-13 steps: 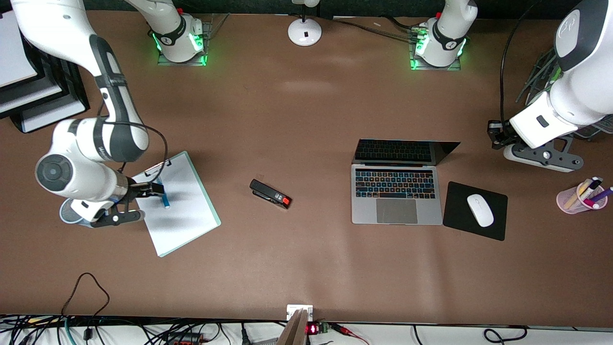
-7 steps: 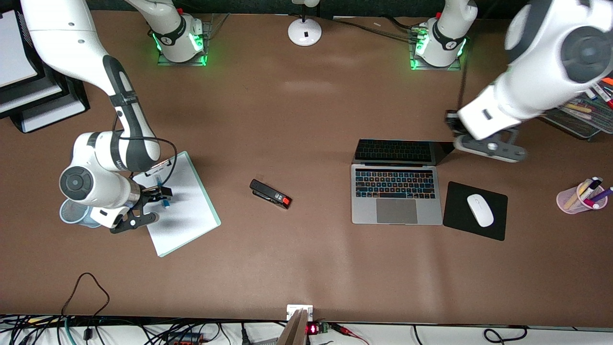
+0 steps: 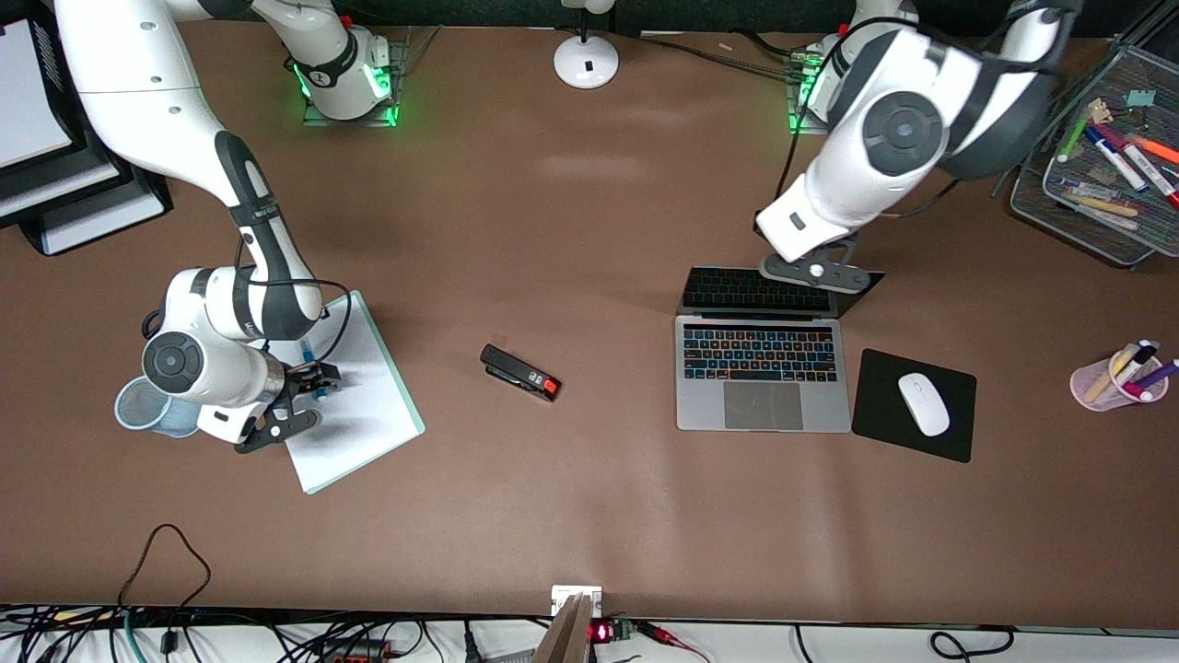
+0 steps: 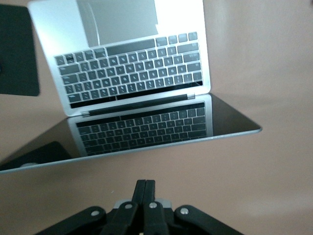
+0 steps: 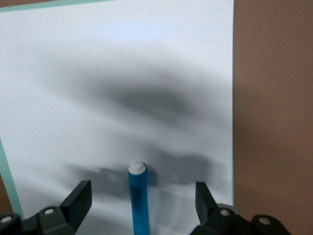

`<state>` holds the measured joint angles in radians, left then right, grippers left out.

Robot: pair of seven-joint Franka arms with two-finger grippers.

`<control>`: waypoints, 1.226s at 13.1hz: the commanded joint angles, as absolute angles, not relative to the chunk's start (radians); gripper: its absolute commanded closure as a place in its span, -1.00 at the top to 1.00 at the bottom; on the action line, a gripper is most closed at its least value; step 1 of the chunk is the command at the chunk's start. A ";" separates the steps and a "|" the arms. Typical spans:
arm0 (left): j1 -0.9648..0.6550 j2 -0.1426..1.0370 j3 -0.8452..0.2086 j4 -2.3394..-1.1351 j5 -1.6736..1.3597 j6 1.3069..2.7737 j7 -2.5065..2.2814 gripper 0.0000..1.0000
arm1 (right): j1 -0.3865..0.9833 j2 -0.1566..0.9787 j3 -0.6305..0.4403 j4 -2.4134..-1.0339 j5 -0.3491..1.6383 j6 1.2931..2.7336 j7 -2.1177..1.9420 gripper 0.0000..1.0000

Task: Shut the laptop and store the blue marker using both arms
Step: 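Grasp the blue marker with the right gripper while the left gripper reaches the laptop lid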

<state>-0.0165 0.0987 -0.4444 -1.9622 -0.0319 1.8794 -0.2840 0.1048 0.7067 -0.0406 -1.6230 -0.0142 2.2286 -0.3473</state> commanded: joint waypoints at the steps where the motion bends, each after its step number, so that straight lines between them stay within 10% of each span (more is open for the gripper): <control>1: 0.000 0.015 -0.476 -2.144 -0.048 2.035 -0.307 -0.95 | 0.097 0.726 -0.040 -1.614 -0.012 2.237 -0.383 0.46; 11: 0.090 0.164 -0.466 -2.210 0.057 2.541 -0.290 -0.94 | 0.106 0.735 -0.038 -1.612 -0.011 2.252 -0.370 0.02; 16: 0.094 0.336 -0.445 -2.030 0.267 2.602 -0.298 -0.94 | 0.107 0.739 -0.040 -1.612 -0.011 2.252 -0.368 -0.14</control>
